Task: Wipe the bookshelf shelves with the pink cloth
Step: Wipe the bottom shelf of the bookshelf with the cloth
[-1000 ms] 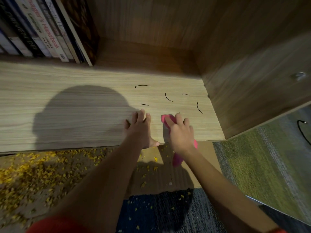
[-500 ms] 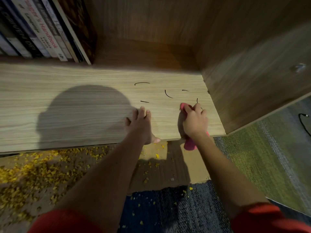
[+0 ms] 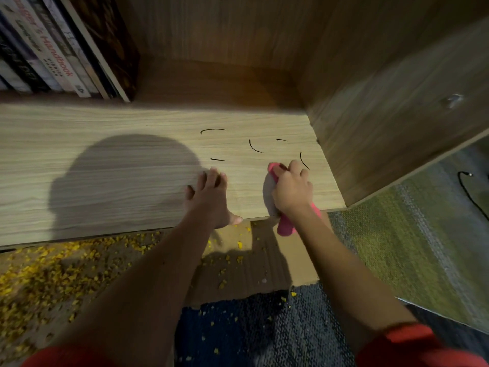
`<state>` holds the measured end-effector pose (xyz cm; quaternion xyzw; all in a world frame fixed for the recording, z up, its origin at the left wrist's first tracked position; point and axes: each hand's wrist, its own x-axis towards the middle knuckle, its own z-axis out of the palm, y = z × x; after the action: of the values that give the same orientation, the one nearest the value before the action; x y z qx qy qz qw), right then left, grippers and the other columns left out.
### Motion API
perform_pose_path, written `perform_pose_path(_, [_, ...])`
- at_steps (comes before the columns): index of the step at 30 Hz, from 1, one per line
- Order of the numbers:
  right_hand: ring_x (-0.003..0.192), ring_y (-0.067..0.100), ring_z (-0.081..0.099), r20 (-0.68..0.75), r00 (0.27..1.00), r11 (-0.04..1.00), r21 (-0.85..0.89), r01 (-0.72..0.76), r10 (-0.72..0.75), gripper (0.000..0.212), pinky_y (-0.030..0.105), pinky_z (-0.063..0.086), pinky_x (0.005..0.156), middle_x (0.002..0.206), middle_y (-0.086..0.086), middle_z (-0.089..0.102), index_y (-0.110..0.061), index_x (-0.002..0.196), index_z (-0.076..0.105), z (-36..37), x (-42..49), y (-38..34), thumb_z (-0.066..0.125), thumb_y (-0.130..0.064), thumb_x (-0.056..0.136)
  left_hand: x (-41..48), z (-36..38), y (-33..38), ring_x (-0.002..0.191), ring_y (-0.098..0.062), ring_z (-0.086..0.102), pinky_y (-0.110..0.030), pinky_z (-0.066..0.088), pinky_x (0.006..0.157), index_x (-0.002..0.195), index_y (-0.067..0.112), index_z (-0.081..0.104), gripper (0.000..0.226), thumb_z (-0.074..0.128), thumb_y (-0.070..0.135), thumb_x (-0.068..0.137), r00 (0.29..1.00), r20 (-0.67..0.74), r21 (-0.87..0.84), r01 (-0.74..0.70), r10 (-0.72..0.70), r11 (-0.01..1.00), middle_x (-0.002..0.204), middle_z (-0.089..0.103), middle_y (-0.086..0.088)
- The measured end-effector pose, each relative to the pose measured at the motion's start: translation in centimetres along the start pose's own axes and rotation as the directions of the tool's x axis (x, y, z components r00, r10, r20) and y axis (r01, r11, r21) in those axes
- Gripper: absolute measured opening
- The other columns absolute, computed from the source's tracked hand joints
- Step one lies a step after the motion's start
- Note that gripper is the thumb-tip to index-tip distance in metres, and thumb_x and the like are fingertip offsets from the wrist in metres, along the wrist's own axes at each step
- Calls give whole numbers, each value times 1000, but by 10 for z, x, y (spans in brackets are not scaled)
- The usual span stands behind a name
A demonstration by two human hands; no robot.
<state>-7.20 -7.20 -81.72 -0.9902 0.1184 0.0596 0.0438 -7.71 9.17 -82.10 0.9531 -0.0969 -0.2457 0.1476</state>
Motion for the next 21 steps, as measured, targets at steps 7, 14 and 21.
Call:
perform_pose_path(7, [116, 34, 36, -62, 995, 996, -44, 81, -84, 45, 43, 35, 95, 129, 12, 34, -20, 139, 37, 8, -6, 16, 40, -14, 94, 1, 0, 1, 144, -24, -16, -49, 3, 116, 150, 16, -7, 110, 67, 54, 77, 1000, 10, 2, 0, 0, 1000, 156, -18, -2])
perform_pose_path(14, [112, 32, 36, -83, 986, 989, -30, 145, -147, 46, 39, 33, 88, 128, 11, 34, -24, 138, 38, 18, -25, 1, 43, -14, 93, -1, 1, 0, 144, -24, -16, -48, 2, 116, 150, 16, -6, 110, 67, 52, 77, 1000, 5, -20, 4, -4, 1000, 156, -19, -2])
perform_pose_path(21, [113, 33, 37, -98, 985, 986, 69, 152, -145, 43, 40, 34, 93, 127, 12, 37, -20, 134, 47, 9, 21, -11, 43, -11, 92, 0, 1, 3, 144, -26, -15, -49, 1, 116, 150, 16, -6, 109, 67, 52, 78, 1000, -6, -20, 11, -11, 1000, 156, -19, -2])
